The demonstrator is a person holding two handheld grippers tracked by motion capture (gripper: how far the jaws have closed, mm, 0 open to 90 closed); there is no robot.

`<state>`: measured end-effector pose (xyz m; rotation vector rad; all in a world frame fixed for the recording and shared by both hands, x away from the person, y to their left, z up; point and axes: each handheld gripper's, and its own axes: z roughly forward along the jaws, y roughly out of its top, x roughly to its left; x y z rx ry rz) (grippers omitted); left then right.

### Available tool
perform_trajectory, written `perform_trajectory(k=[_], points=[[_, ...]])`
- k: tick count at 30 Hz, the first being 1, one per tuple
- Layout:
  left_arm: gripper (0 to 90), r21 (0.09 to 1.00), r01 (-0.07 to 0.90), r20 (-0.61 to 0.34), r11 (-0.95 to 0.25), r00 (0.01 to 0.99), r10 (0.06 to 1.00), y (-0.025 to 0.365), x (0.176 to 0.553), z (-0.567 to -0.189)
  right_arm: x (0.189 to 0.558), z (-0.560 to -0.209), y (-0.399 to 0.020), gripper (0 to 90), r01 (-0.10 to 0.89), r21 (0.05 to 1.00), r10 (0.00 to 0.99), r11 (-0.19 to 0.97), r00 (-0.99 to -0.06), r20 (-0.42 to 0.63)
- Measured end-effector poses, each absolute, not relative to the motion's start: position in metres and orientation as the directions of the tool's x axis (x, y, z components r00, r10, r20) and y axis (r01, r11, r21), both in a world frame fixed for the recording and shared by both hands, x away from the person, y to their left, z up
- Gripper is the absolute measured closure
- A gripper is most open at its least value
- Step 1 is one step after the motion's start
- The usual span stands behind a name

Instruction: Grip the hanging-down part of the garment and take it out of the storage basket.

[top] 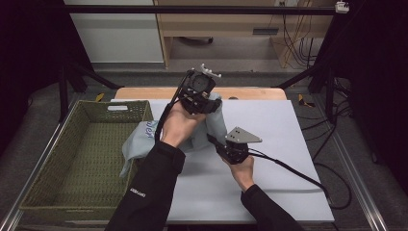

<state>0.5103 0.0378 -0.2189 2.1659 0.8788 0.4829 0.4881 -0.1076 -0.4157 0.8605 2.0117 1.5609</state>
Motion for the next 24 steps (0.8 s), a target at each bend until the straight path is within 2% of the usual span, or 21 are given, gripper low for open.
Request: perform_trajectory(k=[24], points=[[74.3,0.737,0.432,0.075,-0.519,0.711,0.699,0.029,0.509,-0.222,0.46,-0.39,-0.177,89.4,0.139,0.978,0.729,0.157,-0.684,-0.02]])
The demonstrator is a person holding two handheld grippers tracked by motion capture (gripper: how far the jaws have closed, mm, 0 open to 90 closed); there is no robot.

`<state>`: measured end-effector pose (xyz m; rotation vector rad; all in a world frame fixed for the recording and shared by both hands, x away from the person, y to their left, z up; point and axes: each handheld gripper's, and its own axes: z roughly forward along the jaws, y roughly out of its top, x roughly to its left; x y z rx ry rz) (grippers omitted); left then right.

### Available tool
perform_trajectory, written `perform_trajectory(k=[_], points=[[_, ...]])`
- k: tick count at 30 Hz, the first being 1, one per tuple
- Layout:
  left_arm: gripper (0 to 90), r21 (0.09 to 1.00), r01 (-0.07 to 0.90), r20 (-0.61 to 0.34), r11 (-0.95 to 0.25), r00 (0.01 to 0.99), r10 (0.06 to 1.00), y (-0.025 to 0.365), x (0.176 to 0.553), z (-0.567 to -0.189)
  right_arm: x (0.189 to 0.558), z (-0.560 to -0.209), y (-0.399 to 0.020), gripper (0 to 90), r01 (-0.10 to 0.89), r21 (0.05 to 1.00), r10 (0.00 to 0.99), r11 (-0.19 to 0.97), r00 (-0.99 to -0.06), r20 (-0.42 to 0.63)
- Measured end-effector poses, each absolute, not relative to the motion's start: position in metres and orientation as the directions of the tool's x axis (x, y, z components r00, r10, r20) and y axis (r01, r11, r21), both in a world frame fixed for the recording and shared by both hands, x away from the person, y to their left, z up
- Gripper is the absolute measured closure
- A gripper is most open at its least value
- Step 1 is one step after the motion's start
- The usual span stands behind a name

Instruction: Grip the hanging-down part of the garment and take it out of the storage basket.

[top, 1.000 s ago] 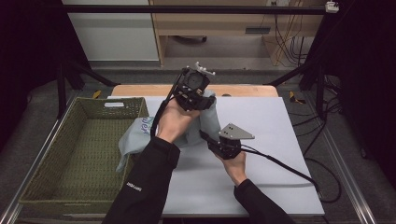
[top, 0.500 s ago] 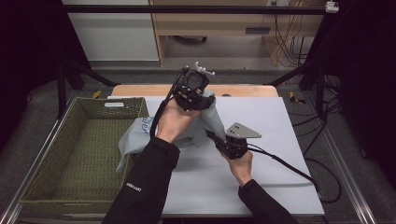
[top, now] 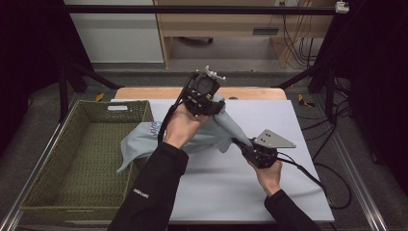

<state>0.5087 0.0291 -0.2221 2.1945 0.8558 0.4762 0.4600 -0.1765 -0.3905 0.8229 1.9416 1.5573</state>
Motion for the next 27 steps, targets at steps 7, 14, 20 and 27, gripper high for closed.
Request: perform_trajectory(k=[7,14,20,27], points=[[74.4,0.737,0.429,0.064,-0.522,0.724,0.687,0.02,0.509,-0.226,0.454,-0.381,-0.202,89.4,0.128,0.981,0.763,0.142,-0.646,-0.026],[74.5,0.735,0.417,0.06,-0.535,0.745,0.664,0.004,0.508,-0.228,0.45,-0.368,-0.231,89.4,0.114,0.985,0.799,0.131,-0.6,-0.037],[74.6,0.732,0.405,0.063,-0.548,0.76,0.646,-0.006,0.507,-0.23,0.448,-0.359,-0.248,89.3,0.104,0.988,0.828,0.116,-0.56,-0.038],[74.6,0.732,0.408,0.065,-0.545,0.755,0.652,-0.002,0.505,-0.23,0.446,-0.365,-0.242,88.8,0.104,0.986,0.811,0.129,-0.584,-0.044]])
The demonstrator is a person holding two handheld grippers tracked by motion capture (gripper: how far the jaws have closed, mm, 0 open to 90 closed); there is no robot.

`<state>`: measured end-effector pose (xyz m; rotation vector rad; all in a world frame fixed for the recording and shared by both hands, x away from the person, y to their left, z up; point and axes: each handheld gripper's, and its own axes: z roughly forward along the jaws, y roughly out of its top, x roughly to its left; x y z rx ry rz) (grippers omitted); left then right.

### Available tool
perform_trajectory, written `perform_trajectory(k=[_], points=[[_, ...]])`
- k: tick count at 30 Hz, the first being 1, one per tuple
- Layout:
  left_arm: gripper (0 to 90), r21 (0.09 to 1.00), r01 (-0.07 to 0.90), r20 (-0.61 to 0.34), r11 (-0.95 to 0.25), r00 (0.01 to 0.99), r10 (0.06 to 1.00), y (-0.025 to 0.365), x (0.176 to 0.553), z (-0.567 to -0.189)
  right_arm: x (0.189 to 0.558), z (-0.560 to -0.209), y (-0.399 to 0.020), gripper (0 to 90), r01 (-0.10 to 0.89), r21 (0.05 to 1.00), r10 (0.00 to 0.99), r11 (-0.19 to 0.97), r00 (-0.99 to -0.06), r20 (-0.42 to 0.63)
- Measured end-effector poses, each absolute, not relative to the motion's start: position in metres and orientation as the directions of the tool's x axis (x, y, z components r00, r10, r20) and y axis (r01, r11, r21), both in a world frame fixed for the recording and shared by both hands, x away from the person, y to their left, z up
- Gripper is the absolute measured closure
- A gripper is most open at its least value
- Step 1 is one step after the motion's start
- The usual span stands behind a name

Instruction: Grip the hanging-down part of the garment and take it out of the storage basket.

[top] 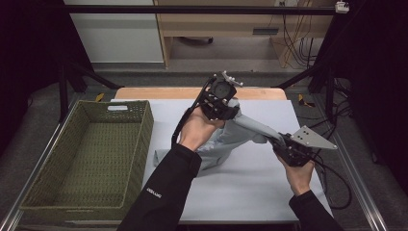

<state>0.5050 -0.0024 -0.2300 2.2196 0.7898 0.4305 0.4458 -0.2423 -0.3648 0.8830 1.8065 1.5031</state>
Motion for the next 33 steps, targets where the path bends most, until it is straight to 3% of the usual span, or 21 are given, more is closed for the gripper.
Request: perform_trajectory(k=[2,6,11,14,21,33], points=[[74.7,0.728,0.411,0.069,-0.549,0.753,0.655,-0.001,0.505,-0.23,0.446,-0.368,-0.239,86.7,0.122,0.983,0.794,0.139,-0.607,-0.037],[74.8,0.728,0.413,0.069,-0.547,0.749,0.659,0.001,0.506,-0.232,0.444,-0.377,-0.233,62.9,0.141,0.98,0.764,0.142,-0.645,-0.018],[74.8,0.729,0.421,0.066,-0.54,0.742,0.667,0.004,0.506,-0.236,0.44,-0.389,-0.226,18.3,0.144,0.976,0.76,0.163,-0.649,-0.031],[74.8,0.725,0.43,0.061,-0.537,0.737,0.673,0.007,0.508,-0.238,0.435,-0.389,-0.226,5.5,0.169,0.977,0.756,0.131,-0.654,0.012],[74.8,0.723,0.436,0.057,-0.535,0.735,0.676,0.012,0.51,-0.242,0.427,-0.383,-0.236,0.4,0.156,0.986,0.783,0.053,-0.619,0.056],[74.7,0.73,0.442,0.034,-0.521,0.738,0.674,0.02,0.511,-0.248,0.421,-0.394,-0.248,0.3,0.167,0.985,0.816,0.051,-0.576,0.056]])
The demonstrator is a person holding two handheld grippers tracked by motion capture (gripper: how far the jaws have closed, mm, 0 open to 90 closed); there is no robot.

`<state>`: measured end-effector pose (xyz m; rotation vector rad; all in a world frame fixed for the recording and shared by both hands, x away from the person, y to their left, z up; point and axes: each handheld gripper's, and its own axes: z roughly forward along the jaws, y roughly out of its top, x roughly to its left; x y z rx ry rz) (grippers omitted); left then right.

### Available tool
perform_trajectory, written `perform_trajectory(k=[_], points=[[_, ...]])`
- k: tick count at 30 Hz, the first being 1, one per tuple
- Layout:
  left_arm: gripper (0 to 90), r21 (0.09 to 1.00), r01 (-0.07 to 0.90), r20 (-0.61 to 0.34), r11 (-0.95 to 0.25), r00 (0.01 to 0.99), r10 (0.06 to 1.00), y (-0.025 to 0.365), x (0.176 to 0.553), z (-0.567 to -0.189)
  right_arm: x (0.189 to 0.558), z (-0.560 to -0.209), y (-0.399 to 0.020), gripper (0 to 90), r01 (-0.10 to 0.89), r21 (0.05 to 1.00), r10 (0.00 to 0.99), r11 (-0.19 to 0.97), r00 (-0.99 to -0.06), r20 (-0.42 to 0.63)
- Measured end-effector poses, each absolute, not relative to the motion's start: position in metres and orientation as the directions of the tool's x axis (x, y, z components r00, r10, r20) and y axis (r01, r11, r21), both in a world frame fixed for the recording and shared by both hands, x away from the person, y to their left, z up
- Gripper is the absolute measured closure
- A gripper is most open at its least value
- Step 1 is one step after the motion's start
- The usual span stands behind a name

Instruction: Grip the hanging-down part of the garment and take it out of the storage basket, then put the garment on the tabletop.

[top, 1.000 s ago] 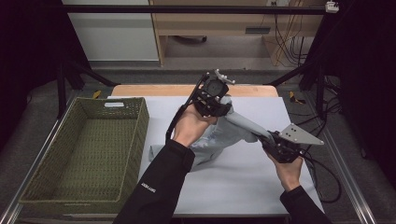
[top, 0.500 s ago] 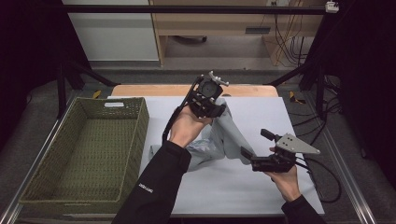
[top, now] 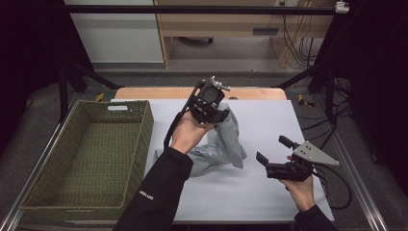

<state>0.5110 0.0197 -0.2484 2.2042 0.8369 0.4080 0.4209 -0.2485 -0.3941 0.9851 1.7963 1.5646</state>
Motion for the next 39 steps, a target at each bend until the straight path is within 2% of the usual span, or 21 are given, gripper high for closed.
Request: perform_trajectory(k=[15,39], points=[[74.7,0.74,0.438,0.011,-0.51,0.751,0.66,0.027,0.502,-0.274,0.413,-0.414,-0.268,0.3,0.16,0.987,0.804,0.024,-0.59,0.076],[74.1,0.708,0.461,0.014,-0.534,0.748,0.663,0.029,0.488,-0.354,0.412,-0.423,-0.276,0.3,0.172,0.985,0.802,0.018,-0.591,0.088]])
